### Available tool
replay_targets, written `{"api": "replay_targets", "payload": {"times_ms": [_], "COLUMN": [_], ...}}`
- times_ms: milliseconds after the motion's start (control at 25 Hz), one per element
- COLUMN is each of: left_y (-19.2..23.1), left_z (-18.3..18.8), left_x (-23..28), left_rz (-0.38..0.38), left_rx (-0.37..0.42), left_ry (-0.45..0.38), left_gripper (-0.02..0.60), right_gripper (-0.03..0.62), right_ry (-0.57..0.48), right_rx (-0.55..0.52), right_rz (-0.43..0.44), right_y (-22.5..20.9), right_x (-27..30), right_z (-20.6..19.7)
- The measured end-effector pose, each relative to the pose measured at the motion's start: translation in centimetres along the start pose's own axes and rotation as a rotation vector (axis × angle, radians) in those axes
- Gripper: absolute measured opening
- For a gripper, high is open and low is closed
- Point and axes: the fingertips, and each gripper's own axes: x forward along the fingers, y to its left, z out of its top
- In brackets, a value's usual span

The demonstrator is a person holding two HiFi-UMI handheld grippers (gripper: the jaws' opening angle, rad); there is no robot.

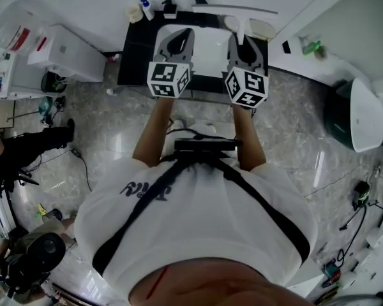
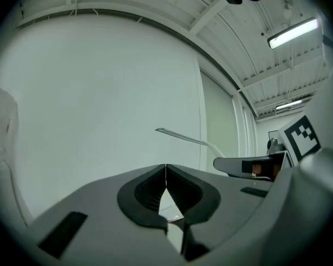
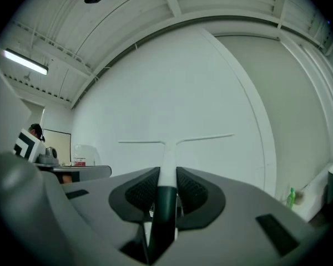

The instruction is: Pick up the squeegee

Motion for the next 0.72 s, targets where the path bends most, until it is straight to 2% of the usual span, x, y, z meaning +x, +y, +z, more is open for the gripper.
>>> {"api": "replay_targets", "payload": {"times_ms": [360, 720], "left_y": [3.0, 4.0], "left_z": [1.1, 1.3], "left_x": [-2.5, -3.4], "left_rz": [0.071, 0.088], "left_rx": [0.006, -0.001], "left_ry": [-0.021, -0.018], "left_gripper": [0.009, 0.009], "right_gripper": [0.100, 0.100], "right_ry": [0.000, 0.016], "right_rx": [0.002, -0.019], "right_rz": [0.069, 0.074], "right_y": [3.7, 4.7], "right_x": [1.1, 1.5], "right_z": [0.0, -0.2]}}
